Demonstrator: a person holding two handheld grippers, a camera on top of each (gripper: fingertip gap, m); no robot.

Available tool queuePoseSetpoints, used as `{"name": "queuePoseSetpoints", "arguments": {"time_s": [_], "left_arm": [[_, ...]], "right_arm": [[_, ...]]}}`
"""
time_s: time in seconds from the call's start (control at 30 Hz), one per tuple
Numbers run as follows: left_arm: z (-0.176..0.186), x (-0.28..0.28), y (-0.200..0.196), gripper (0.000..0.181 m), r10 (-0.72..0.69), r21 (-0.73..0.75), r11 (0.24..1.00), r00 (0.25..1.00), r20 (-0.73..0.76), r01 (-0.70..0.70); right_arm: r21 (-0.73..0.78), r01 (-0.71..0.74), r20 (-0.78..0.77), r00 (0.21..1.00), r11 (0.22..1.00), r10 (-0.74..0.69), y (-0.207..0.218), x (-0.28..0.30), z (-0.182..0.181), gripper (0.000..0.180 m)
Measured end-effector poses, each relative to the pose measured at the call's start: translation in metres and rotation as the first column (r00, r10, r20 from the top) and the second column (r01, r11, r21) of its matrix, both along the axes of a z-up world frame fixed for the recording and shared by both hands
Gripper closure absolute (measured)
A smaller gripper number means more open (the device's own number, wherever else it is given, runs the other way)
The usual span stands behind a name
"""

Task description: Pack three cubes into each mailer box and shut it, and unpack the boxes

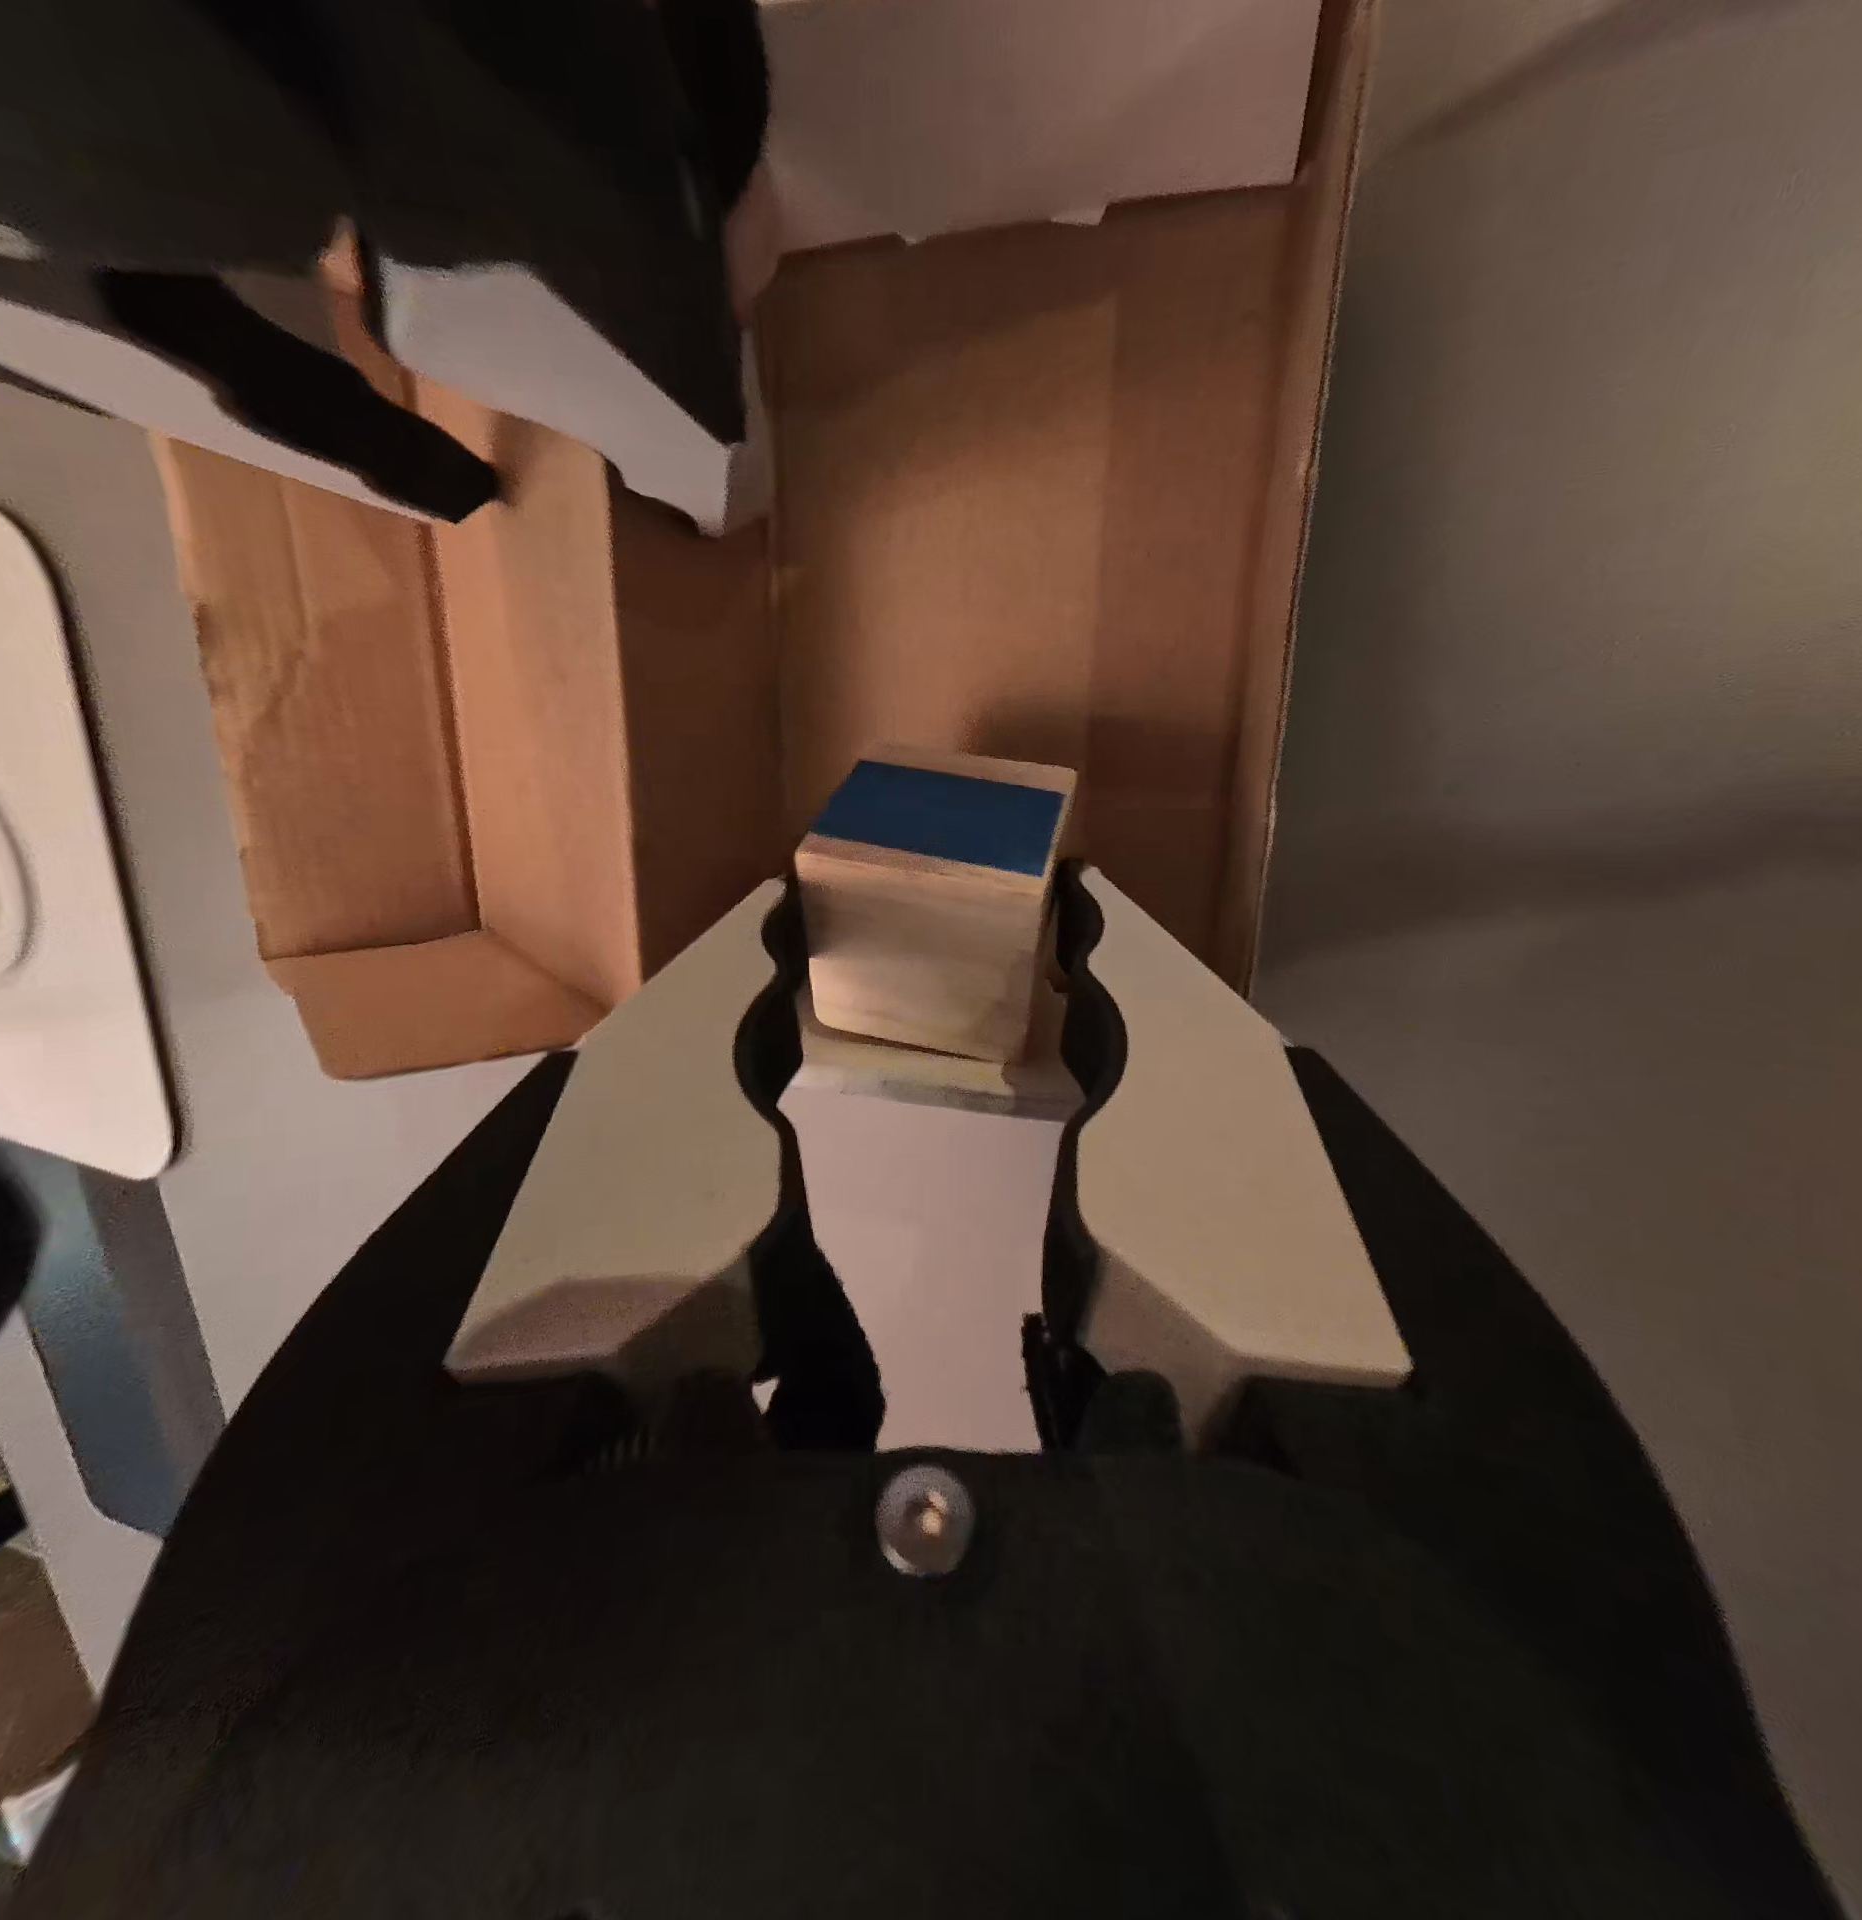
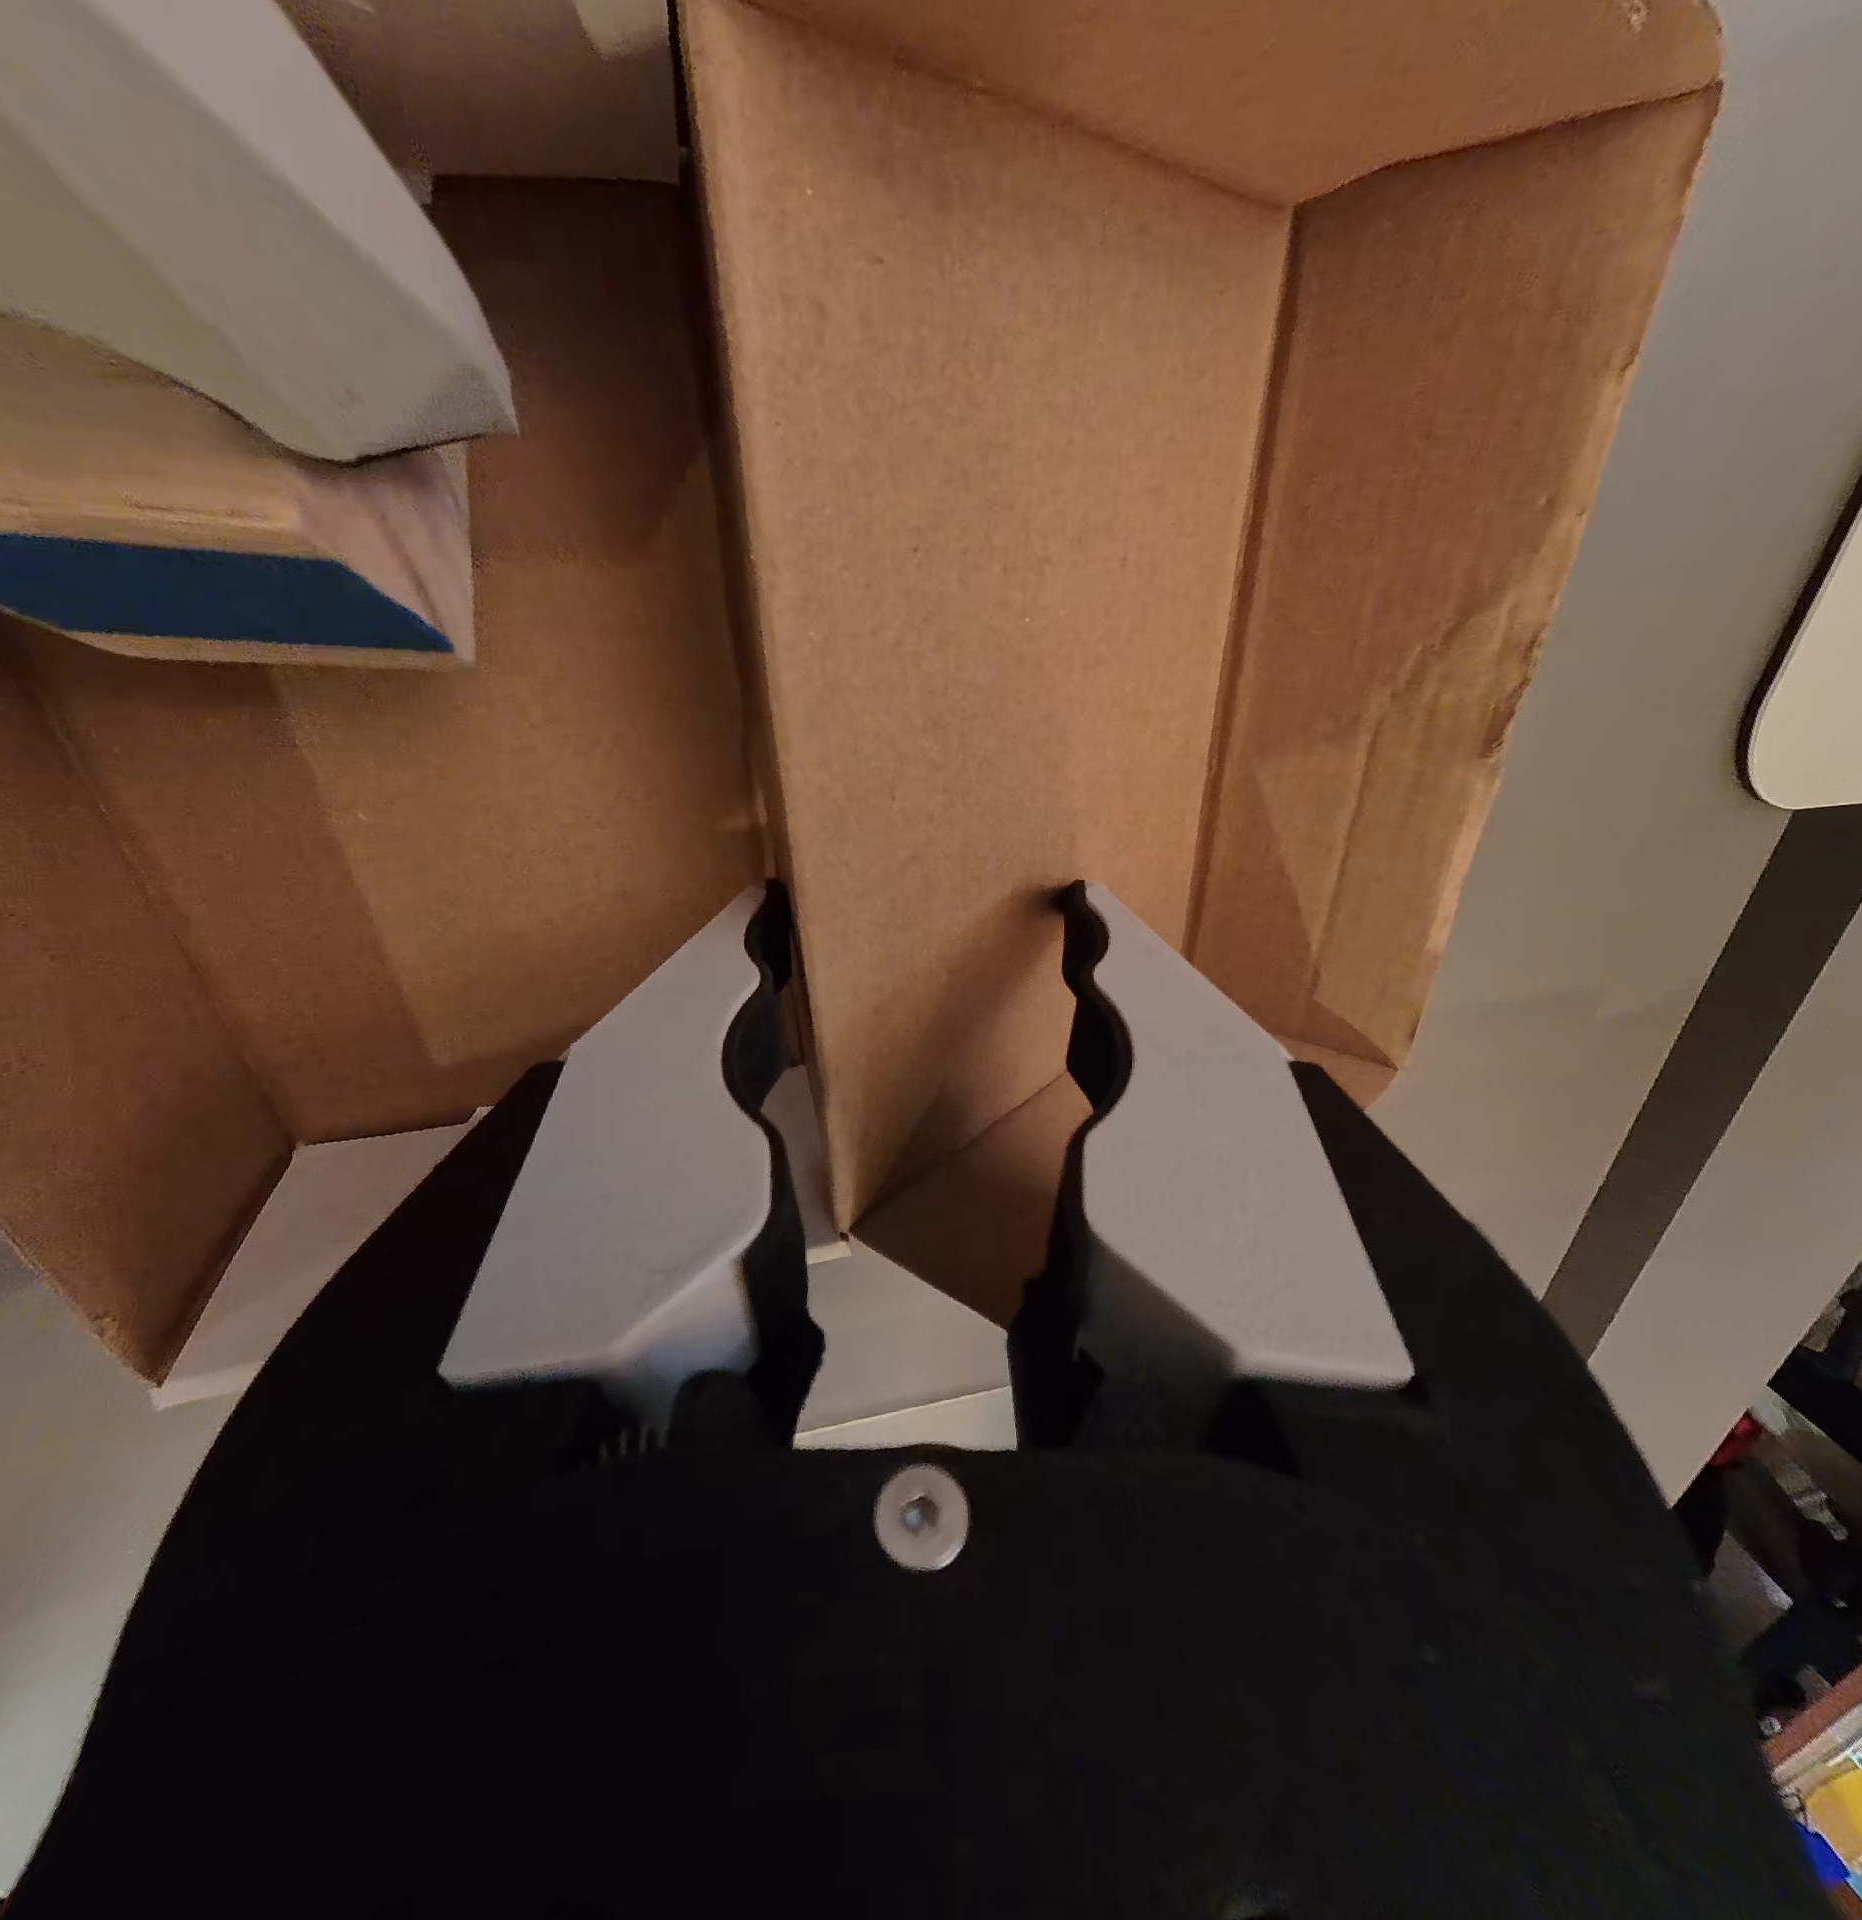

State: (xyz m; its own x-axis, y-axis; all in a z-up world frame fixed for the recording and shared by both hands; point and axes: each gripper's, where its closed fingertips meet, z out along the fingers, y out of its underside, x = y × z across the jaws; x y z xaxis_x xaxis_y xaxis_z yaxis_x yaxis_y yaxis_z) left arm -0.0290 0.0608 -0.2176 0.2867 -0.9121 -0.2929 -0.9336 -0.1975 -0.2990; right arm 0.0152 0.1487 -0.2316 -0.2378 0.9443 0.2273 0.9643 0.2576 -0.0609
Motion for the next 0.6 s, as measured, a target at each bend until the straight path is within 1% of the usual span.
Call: {"name": "queuePoseSetpoints", "arguments": {"time_s": [0.07,0.13,0.23,0.27,0.33,0.4,0.5,0.6], "left_arm": [[0.0,0.002,0.002,0.134,0.009,0.0,1.0,1.0,0.003,-0.009],[0.002,0.0,0.007,0.134,0.017,0.031,0.999,1.0,0.0,-0.017],[0.002,0.002,0.006,0.134,0.003,0.033,0.999,1.0,0.019,-0.004],[0.004,0.004,0.007,0.129,-0.002,0.053,0.999,0.999,0.036,0.0],[0.003,0.006,0.001,0.128,-0.004,0.011,1.0,0.998,0.064,0.003],[0.004,0.005,0.003,0.124,0.006,0.022,1.0,0.997,0.071,-0.007],[0.011,0.002,0.003,0.125,0.023,0.052,0.998,0.995,0.099,-0.029],[0.028,-0.011,-0.012,0.128,0.016,0.097,0.995,0.992,0.123,-0.028]], "right_arm": [[-0.001,0.0,-0.001,1.0,1.0,0.0,0.0,0.0,0.0,0.129],[-0.002,-0.001,-0.002,1.0,1.0,0.001,0.0,0.0,0.0,0.129],[-0.002,-0.003,0.0,1.0,1.0,0.003,0.0,0.0,0.0,0.129],[-0.003,-0.003,0.0,1.0,1.0,0.003,0.0,0.0,0.0,0.129],[-0.006,-0.002,-0.002,1.0,1.0,0.002,0.0,0.0,0.0,0.129],[-0.006,-0.002,-0.002,1.0,1.0,0.002,-0.001,0.0,0.0,0.129],[-0.005,-0.001,-0.002,1.0,1.0,0.001,-0.001,0.0,0.0,0.129],[-0.005,-0.001,-0.003,1.0,1.0,0.001,-0.001,0.0,0.0,0.129]]}}
